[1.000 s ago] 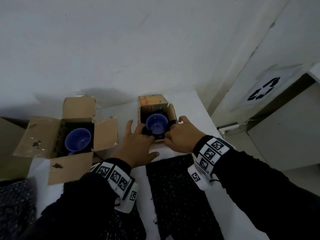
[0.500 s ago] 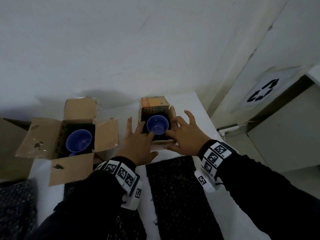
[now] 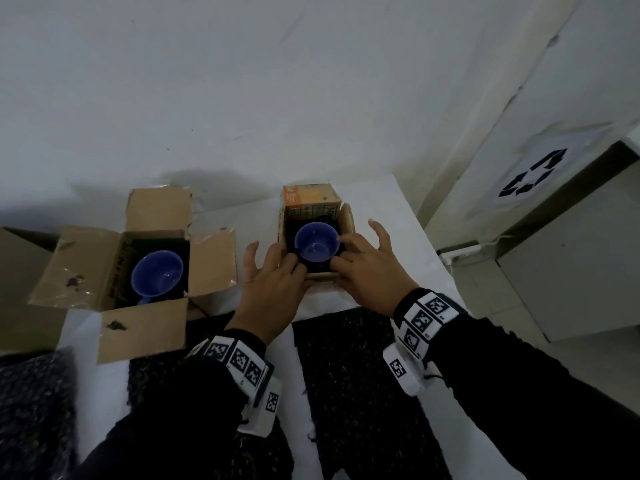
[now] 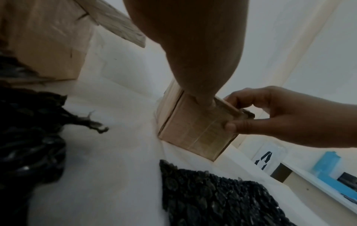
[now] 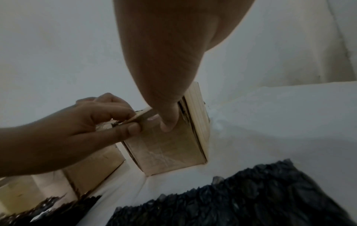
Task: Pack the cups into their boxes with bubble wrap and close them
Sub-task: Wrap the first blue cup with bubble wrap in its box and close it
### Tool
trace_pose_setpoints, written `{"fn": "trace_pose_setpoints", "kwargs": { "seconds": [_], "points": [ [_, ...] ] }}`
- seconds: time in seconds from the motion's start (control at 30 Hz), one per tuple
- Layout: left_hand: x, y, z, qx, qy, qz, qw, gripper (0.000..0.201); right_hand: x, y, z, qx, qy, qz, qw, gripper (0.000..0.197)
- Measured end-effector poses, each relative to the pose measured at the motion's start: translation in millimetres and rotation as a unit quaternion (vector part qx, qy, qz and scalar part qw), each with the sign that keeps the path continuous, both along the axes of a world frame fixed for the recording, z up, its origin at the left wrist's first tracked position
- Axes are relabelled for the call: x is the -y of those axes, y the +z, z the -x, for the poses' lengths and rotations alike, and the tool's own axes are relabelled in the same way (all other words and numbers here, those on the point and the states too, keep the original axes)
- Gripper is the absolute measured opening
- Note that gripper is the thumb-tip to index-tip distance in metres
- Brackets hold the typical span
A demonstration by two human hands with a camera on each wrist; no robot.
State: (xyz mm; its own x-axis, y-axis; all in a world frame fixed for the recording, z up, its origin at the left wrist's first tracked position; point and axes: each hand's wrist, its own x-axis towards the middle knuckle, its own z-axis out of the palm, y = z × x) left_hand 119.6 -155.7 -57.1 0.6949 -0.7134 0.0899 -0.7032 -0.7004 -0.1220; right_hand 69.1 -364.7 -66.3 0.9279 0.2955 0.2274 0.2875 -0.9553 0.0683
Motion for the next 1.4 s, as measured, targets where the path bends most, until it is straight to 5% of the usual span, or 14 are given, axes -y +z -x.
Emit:
{"fn": "trace_pose_setpoints", "kwargs": {
  "seconds": [0.27,0.37,0.5,0.63,0.73,0.83,0.93,1.1,1.27,1.37,1.4],
  "points": [
    [8.2,6.2,-0.4,-0.009,0.030,-0.021,0.999,0.018,-5.1,1.4,7.1,-0.029,-0.021,-0.040,0.999,0.009],
    [5.6,2.3,6.0,-0.004,0.036,-0.014,0.999,0.017,-4.9,-7.8,36.3,0.004,-0.045,-0.163,0.986,0.039],
    [-5.4,-6.9,17.8,0.010,0.014,0.009,1.000,0.044,-6.5,-23.8,76.7,0.020,-0.097,-0.227,0.969,0.048],
    [-11.6,-6.2,35.0,0.011,0.013,0.030,0.999,0.052,-8.6,-36.9,87.5,-0.075,-0.127,-0.225,0.963,0.071],
    [-13.4,-1.0,46.6,-0.018,0.041,0.066,0.997,0.055,-14.2,-41.2,93.8,-0.186,-0.156,-0.140,0.960,0.085],
    [-19.3,-0.4,60.8,-0.057,0.071,0.118,0.989,0.050,-19.2,-37.8,96.6,-0.211,-0.170,-0.071,0.960,0.060],
    [-27.3,-1.5,74.7,-0.072,0.050,0.151,0.985,0.050,-22.7,-25.0,93.0,-0.220,-0.154,-0.115,0.956,0.034],
    [-32.6,8.2,81.1,-0.197,0.033,0.188,0.962,0.071,-18.1,20.3,81.4,-0.219,-0.056,-0.431,0.873,0.016],
    [-28.0,42.9,71.3,-0.272,0.059,0.339,0.899,0.039,-8.8,63.9,70.3,-0.168,-0.074,-0.548,0.816,0.050],
    [-26.8,78.2,66.0,-0.266,0.059,0.396,0.877,0.037,0.2,70.5,70.1,-0.300,-0.130,-0.592,0.737,0.058],
    [-27.0,89.4,63.6,-0.250,0.055,0.409,0.876,0.035,2.1,70.9,70.3,-0.333,-0.146,-0.577,0.731,0.054]
  ]
}}
